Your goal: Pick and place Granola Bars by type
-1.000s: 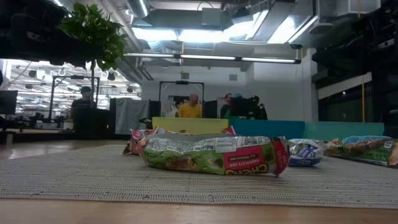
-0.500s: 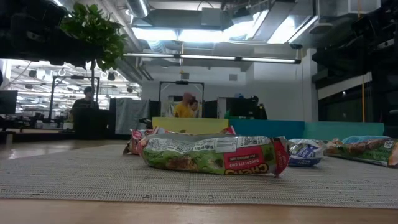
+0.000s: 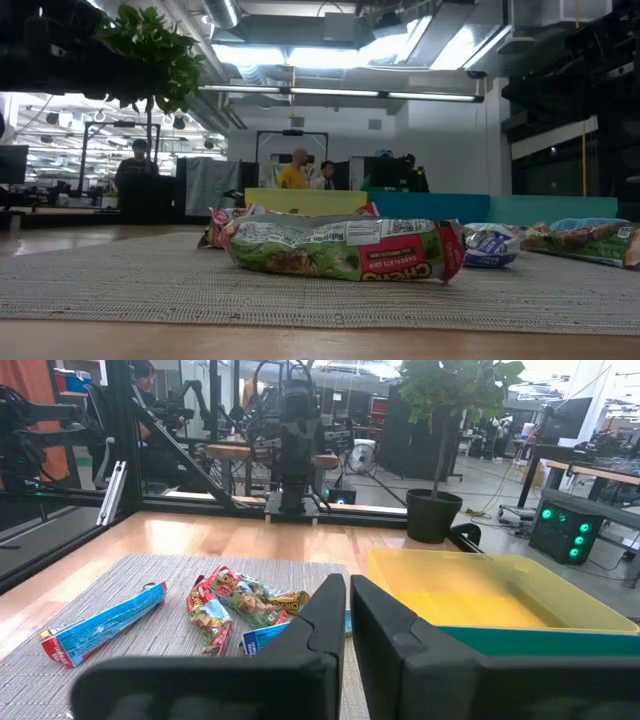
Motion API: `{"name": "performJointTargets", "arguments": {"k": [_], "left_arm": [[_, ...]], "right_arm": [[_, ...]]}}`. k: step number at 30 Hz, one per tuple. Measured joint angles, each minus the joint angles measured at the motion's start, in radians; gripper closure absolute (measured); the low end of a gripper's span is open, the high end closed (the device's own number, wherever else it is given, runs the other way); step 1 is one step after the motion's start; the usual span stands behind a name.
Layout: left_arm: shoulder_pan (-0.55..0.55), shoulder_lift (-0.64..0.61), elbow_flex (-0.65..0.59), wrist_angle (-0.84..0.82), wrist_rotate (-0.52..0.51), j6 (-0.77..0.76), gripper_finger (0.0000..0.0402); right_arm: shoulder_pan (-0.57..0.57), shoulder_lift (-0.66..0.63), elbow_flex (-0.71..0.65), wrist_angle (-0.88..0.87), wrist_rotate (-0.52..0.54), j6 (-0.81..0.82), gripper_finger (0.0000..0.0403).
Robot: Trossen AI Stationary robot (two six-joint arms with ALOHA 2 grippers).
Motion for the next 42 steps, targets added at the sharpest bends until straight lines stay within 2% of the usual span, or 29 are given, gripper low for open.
{"name": "performJointTargets", "arguments": {"k": [10,14,18,21,27,31,37,42], "left_arm": [[0.000,0.000,0.000,-0.009,-0.012,-0.007,0.0390],[0.000,0.019,0.004,-0.021,-0.105,-0.044,0.0380],[0.000,0.110,0.042,-0.020,-0.151,-0.068,0.0358],[0.000,0.230,0.100,-0.021,-0.182,-0.083,0.0335],[0.000,0.553,0.277,-0.027,-0.208,-0.117,0.0276],[0.000,0.769,0.430,-0.112,-0.207,-0.121,0.0229],[-0.025,1.044,0.628,-0.178,-0.123,-0.131,0.0173],[-0.069,1.231,0.755,-0.204,-0.084,-0.166,0.0158]], "right_arm": [[0.000,0.000,0.000,0.000,0.000,0.000,0.0379],[0.000,0.000,0.000,0.000,0.000,0.000,0.0379],[0.000,0.000,0.000,0.000,0.000,0.000,0.0379],[0.000,0.000,0.000,0.000,0.000,0.000,0.0379],[0.000,0.000,0.000,0.000,0.000,0.000,0.0379],[0.000,0.000,0.000,0.000,0.000,0.000,0.0379],[0.000,0.000,0.000,0.000,0.000,0.000,0.0379],[0.000,0.000,0.000,0.000,0.000,0.000,0.0379]]}}
